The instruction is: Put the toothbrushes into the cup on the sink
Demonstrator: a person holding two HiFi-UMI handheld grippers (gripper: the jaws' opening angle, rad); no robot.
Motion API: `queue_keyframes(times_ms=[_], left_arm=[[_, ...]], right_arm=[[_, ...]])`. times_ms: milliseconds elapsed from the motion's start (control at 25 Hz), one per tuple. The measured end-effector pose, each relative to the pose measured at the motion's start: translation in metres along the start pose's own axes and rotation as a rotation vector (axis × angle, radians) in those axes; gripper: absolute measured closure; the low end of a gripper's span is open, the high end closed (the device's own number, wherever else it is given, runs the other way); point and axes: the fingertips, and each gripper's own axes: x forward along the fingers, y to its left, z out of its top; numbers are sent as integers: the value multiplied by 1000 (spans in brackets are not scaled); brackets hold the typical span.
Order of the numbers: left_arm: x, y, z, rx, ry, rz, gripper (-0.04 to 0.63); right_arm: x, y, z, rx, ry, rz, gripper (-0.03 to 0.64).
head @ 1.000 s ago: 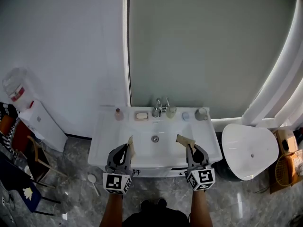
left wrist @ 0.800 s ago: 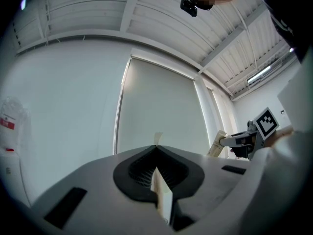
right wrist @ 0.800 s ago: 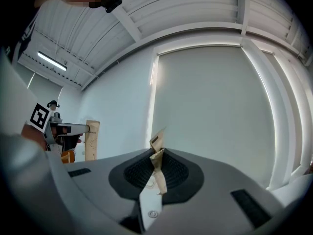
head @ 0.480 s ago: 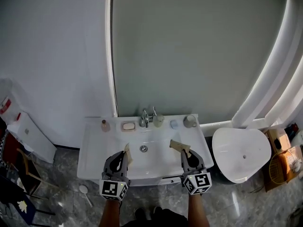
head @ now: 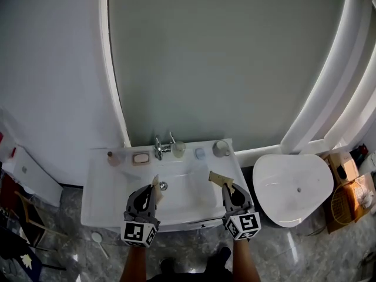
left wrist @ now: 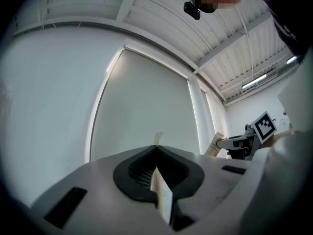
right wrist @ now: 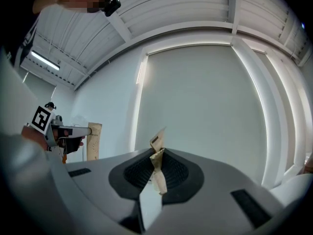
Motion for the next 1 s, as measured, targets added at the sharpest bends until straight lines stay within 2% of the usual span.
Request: queue_keyframes(times_ms=[240, 600, 800, 1000], left_arm=[[60, -78, -6, -24, -6, 38, 571], [149, -192, -16, -2, -5, 96, 571], [183, -227, -9, 10, -17, 113, 571], [211, -235, -12, 13, -18, 94, 571]], right_arm=[[-8, -91, -11, -16, 13, 59, 560], [-6, -218, -10, -52, 14, 170, 560], [4, -262, -14, -34, 31, 210, 560], [25, -279, -18, -15, 34, 211, 560]])
